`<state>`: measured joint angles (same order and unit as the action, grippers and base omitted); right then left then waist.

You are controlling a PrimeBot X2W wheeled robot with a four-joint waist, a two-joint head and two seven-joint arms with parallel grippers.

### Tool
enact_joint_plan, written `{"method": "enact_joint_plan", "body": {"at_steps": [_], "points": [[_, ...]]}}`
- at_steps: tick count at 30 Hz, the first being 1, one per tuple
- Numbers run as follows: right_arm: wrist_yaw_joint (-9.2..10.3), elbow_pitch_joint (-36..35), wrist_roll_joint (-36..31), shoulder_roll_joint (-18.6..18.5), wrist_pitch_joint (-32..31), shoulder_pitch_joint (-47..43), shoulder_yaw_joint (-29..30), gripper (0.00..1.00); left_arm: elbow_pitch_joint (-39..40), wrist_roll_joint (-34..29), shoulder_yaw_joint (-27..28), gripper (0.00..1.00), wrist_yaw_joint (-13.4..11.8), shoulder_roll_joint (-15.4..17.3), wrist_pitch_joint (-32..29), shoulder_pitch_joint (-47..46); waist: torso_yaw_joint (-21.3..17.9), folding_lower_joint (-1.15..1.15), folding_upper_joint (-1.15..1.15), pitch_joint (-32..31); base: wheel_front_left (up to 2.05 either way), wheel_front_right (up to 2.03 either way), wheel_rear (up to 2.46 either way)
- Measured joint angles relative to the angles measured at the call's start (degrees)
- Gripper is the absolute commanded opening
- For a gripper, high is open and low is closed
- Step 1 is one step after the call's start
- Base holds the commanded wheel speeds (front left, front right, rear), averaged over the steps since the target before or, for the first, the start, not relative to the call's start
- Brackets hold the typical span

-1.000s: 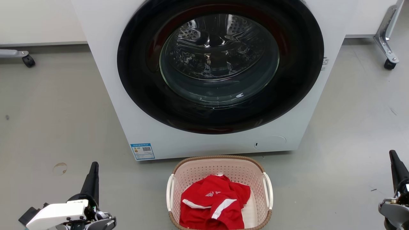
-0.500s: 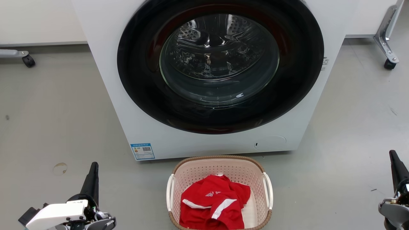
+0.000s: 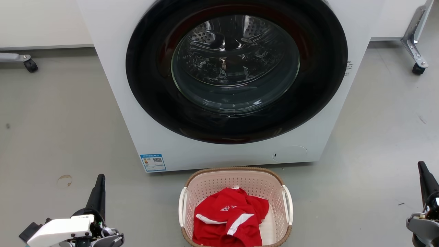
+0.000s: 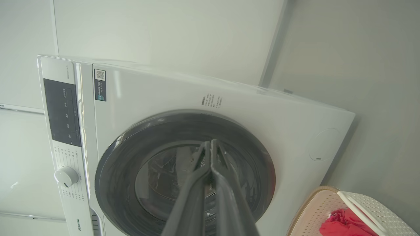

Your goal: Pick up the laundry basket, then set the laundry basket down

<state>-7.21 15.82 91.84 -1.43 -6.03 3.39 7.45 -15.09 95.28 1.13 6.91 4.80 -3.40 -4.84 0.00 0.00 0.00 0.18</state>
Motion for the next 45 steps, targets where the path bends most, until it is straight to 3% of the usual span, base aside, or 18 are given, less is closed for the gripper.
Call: {"method": "enact_joint_plan", "body": {"at_steps": [45], "points": [[0.0, 0.0, 0.0, 0.0, 0.0, 0.0, 0.0, 0.0, -0.11, -1.0, 1.35, 0.0, 0.0, -1.2, -1.21, 0.0, 0.0, 0.0, 0.0, 0.0, 0.0, 0.0, 0.0]]}}
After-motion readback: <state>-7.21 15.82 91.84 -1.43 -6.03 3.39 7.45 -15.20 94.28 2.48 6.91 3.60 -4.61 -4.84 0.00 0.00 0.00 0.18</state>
